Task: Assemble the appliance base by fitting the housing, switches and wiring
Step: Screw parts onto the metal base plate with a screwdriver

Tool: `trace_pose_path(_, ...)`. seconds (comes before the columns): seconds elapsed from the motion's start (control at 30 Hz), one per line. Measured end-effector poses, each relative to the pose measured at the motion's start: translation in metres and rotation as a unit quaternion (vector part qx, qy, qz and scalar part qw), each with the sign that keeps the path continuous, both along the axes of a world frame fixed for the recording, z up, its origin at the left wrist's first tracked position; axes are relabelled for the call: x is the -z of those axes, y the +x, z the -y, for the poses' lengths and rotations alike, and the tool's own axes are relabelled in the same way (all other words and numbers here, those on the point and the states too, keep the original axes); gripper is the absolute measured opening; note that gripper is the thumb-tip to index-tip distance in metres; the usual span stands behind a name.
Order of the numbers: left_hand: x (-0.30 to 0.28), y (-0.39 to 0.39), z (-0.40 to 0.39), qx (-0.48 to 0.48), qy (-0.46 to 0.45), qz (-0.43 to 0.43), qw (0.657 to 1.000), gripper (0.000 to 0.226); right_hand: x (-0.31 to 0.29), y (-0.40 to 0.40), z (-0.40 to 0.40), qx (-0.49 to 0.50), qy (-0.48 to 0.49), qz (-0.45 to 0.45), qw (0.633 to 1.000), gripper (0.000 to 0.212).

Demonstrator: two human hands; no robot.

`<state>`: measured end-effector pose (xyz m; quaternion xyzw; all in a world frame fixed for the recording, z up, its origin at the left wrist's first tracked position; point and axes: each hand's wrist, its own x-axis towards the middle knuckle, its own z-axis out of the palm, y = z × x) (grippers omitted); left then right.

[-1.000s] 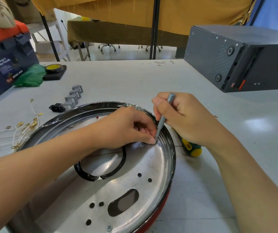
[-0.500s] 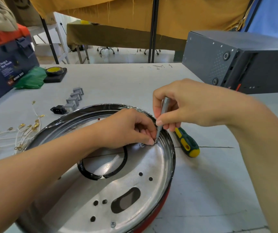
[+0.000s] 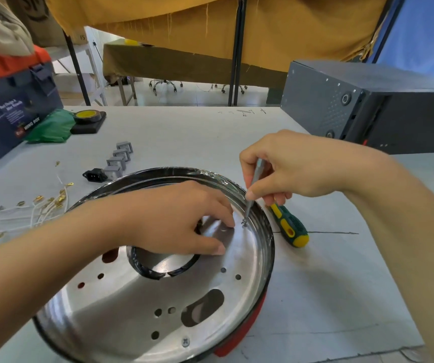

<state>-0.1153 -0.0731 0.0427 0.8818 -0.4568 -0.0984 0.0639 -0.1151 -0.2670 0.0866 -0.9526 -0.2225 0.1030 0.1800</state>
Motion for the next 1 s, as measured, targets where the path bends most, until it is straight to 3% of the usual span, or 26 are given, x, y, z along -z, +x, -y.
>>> trace_pose_path(0.43, 0.014, -0.017, -0.007, 0.027, -0.022, 0.098, 0.995, 0.055, 0.002, 0.0, -0.01, -0.004, -0.09, 0.112, 0.99, 0.04)
trace_pose_path(0.7, 0.018, -0.015, -0.008, 0.035, -0.036, 0.107, 0.993, 0.054, -0.001, -0.002, -0.006, -0.035, -0.025, 0.022, 0.999, 0.02)
trace_pose_path(1.0, 0.021, -0.013, -0.007, 0.048, -0.054, 0.113, 0.991, 0.05, -0.006, 0.0, -0.003, -0.062, -0.038, 0.007, 0.997, 0.022)
